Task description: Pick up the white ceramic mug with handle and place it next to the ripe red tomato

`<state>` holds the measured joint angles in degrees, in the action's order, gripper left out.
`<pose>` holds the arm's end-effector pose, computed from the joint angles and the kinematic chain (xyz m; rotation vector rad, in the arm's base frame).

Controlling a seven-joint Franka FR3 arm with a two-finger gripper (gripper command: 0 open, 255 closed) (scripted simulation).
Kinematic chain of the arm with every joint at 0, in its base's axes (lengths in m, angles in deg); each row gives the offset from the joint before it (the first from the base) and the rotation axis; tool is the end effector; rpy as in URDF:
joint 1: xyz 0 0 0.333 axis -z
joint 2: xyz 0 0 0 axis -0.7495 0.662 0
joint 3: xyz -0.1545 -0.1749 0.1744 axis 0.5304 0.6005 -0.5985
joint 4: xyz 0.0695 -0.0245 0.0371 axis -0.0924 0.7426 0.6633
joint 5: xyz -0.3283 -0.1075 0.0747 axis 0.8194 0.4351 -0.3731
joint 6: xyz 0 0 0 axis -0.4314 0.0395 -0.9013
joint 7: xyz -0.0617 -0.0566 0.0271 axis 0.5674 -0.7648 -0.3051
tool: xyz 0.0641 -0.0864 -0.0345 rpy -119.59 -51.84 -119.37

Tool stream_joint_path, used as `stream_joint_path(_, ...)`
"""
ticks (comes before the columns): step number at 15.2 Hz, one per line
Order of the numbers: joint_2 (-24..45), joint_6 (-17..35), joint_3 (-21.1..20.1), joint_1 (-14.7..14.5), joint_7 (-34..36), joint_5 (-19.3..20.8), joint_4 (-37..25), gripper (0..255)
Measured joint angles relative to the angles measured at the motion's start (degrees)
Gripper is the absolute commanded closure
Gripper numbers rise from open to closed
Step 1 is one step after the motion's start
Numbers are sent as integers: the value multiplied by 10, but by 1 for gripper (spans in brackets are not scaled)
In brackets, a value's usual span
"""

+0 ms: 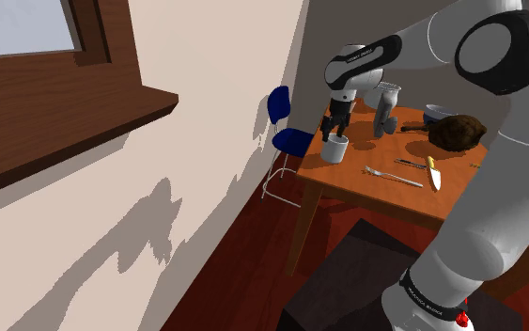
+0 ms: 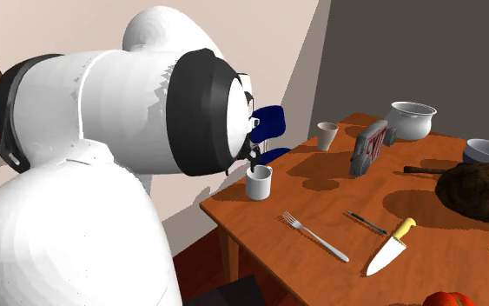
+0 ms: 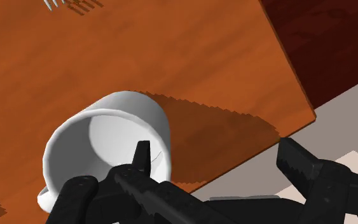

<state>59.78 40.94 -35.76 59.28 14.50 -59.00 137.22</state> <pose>0.4598 -0.2693 0.3943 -3.1259 0.2438 0.1022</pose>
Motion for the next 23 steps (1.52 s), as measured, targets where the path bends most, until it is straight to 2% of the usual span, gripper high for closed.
stream_joint_path(2,47,2,3,9,-16,-14,-44,0)
stream_joint_path(4,69,11,5,17,-28,-20,-57,0)
stream_joint_path(11,94,55,3,22,-38,-30,-37,0)
stream_joint_path(17,97,60,3,23,-38,-31,-34,0)
stream_joint_path(18,97,60,3,23,-38,-31,-34,255)
stream_joint_path(23,97,60,3,23,-38,-32,-34,255)
